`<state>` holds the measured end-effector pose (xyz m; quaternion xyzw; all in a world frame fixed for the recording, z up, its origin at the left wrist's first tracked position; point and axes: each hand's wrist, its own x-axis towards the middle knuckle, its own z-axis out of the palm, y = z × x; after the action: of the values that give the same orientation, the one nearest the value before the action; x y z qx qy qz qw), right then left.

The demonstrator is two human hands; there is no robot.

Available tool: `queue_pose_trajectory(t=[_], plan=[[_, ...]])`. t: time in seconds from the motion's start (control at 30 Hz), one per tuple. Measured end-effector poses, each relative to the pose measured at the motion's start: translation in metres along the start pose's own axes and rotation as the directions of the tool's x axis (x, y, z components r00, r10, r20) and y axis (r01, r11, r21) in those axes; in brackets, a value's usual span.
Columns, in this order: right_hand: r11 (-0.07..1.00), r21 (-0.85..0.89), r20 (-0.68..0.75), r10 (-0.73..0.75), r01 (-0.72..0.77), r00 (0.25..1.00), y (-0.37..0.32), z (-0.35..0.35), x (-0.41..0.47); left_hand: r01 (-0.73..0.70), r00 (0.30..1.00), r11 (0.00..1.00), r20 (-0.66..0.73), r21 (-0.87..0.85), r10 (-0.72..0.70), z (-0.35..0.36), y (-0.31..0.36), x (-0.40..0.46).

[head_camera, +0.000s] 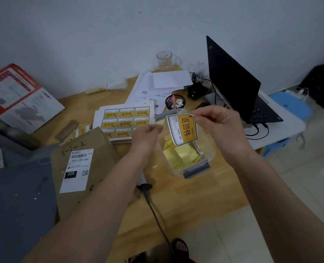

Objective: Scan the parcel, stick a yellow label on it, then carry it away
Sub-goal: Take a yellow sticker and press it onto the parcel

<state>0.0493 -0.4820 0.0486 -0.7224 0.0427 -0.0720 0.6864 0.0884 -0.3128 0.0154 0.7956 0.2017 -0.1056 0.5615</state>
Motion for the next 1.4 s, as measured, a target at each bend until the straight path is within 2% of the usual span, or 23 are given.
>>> queue_pose_trajectory(t=[0.07, 0.13, 0.2, 0.27, 0.33, 0.43, 0.6, 0.73, 0.87, 0.93, 1.03, 1.27, 1.4], plan=[[1.000, -0.025, 0.050, 0.007, -0.006, 0.999, 0.001, 0.010, -0.001, -0.093, 0.995, 0.987, 0.030, -0.131, 0.098, -0.023, 0.012, -0.011], [0.999, -0.044, 0.114, -0.003, 0.008, 0.993, 0.000, 0.025, 0.000, -0.225, 0.965, 0.963, 0.101, -0.150, 0.241, -0.048, 0.022, -0.023], [0.999, -0.046, 0.187, -0.009, 0.018, 0.982, -0.003, 0.044, 0.000, -0.339, 0.929, 0.937, 0.130, -0.079, 0.347, -0.071, 0.027, -0.034], [0.997, -0.064, 0.246, -0.021, 0.037, 0.969, -0.005, 0.067, -0.001, -0.427, 0.899, 0.901, 0.137, 0.070, 0.416, -0.089, 0.024, -0.039], [0.991, -0.105, 0.297, -0.043, 0.078, 0.954, -0.004, 0.091, -0.003, -0.445, 0.895, 0.864, 0.103, 0.235, 0.433, -0.105, 0.012, -0.039], [0.979, -0.161, 0.386, -0.057, 0.129, 0.921, -0.004, 0.127, -0.008, -0.418, 0.898, 0.846, 0.008, 0.330, 0.440, -0.132, -0.009, -0.036], [0.969, -0.200, 0.508, -0.025, 0.146, 0.861, -0.004, 0.175, -0.016, -0.348, 0.908, 0.883, -0.121, 0.314, 0.401, -0.168, -0.039, -0.041], [0.948, -0.303, 0.441, 0.052, 0.094, 0.896, 0.001, 0.205, -0.023, -0.200, 0.964, 0.963, -0.138, 0.183, 0.227, -0.196, -0.062, -0.032], [0.947, -0.312, 0.385, 0.203, -0.080, 0.900, 0.002, 0.224, -0.024, -0.089, 0.970, 0.993, -0.233, -0.074, 0.069, -0.224, -0.078, -0.016], [0.925, -0.364, 0.395, 0.260, -0.110, 0.881, 0.007, 0.236, -0.025, -0.053, 0.959, 0.981, -0.284, -0.189, -0.003, -0.233, -0.085, -0.006], [0.913, -0.391, 0.334, 0.260, -0.118, 0.906, 0.015, 0.253, -0.023, -0.023, 0.957, 0.954, -0.284, -0.299, -0.066, -0.238, -0.088, 0.006], [0.910, -0.316, 0.257, 0.356, -0.270, 0.898, 0.027, 0.281, 0.003, 0.023, 0.953, 0.923, -0.270, -0.384, -0.136, -0.249, -0.091, 0.053], [0.890, -0.350, 0.213, 0.378, -0.291, 0.901, 0.036, 0.299, 0.024, 0.062, 0.951, 0.938, -0.266, -0.340, -0.159, -0.246, -0.092, 0.086]])
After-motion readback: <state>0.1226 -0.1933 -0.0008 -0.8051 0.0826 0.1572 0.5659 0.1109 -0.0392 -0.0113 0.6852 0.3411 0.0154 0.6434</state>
